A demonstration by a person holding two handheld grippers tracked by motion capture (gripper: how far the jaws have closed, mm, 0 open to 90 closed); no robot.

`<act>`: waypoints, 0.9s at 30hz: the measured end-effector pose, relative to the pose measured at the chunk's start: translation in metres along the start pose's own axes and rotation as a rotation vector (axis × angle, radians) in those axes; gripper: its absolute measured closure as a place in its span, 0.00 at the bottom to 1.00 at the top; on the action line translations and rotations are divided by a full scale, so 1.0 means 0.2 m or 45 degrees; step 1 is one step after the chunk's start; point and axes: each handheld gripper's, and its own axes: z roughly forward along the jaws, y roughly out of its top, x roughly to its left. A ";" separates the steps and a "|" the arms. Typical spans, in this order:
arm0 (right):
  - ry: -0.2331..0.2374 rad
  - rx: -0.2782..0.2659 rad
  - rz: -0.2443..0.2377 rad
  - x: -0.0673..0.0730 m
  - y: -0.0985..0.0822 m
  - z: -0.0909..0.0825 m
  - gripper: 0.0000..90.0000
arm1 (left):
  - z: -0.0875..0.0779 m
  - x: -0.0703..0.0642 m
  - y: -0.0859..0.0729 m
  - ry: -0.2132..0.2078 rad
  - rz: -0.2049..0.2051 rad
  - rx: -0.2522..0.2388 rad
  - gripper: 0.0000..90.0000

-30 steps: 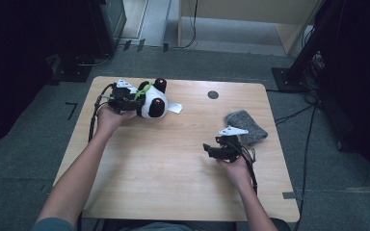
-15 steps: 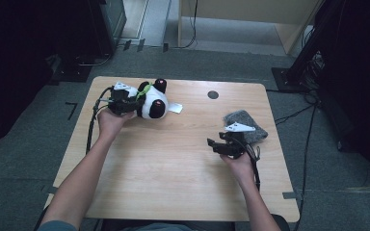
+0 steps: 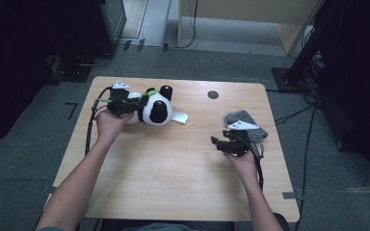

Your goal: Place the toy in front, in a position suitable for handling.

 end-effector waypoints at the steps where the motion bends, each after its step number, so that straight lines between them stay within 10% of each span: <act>1: -0.005 -0.001 -0.001 0.00 0.00 0.00 0.44 | -0.01 -0.01 0.00 -0.010 -0.004 0.000 0.77; 22: -0.113 -0.023 0.031 -0.17 0.01 -0.10 0.47 | -0.17 -0.33 -0.13 -0.137 0.048 -0.011 0.77; 27: -0.061 0.000 0.107 -0.24 0.02 -0.10 0.48 | -0.19 -0.40 -0.16 -0.168 0.065 -0.007 0.77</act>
